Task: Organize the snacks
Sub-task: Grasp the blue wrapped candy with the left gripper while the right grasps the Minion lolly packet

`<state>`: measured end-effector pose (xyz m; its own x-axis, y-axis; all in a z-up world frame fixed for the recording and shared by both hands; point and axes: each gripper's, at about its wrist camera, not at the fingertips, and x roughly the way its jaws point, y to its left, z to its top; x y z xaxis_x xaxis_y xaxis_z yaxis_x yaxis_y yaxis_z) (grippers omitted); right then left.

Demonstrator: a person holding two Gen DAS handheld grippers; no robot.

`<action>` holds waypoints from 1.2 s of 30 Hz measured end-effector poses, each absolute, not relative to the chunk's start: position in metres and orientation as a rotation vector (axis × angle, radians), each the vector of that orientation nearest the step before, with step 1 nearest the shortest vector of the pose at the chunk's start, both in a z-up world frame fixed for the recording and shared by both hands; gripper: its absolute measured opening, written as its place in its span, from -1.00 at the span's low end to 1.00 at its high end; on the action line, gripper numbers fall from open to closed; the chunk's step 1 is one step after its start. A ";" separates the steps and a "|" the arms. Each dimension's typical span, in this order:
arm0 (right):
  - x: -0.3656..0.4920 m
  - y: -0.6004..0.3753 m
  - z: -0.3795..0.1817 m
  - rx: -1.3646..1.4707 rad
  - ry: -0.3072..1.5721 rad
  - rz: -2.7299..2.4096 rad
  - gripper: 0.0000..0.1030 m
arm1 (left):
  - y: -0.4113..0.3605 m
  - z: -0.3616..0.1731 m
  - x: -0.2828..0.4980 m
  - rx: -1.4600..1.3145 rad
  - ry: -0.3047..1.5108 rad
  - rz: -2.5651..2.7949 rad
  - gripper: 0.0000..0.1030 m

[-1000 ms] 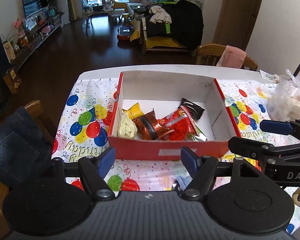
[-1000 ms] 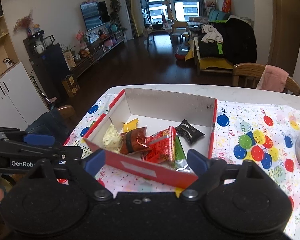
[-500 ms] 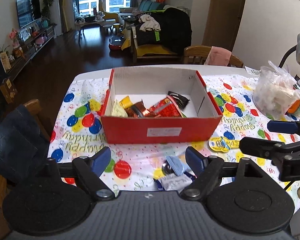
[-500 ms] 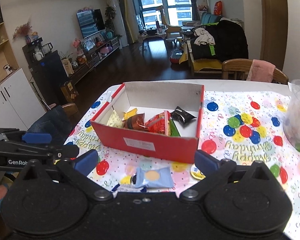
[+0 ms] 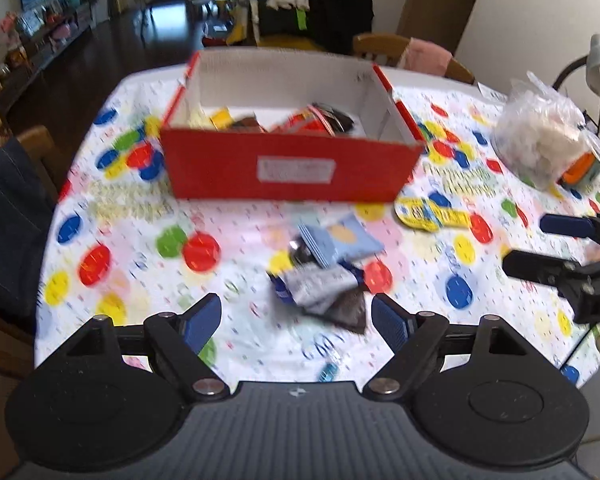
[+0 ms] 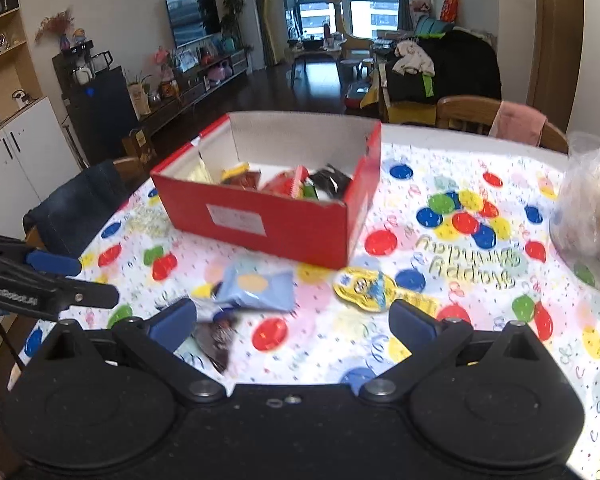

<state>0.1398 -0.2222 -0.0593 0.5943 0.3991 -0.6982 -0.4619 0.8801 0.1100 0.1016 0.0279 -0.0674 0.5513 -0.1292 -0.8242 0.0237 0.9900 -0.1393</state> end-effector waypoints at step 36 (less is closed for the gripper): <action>0.276 -0.230 -0.170 -0.405 0.902 0.722 0.70 | -0.014 -0.157 0.108 -0.143 1.219 0.011 0.18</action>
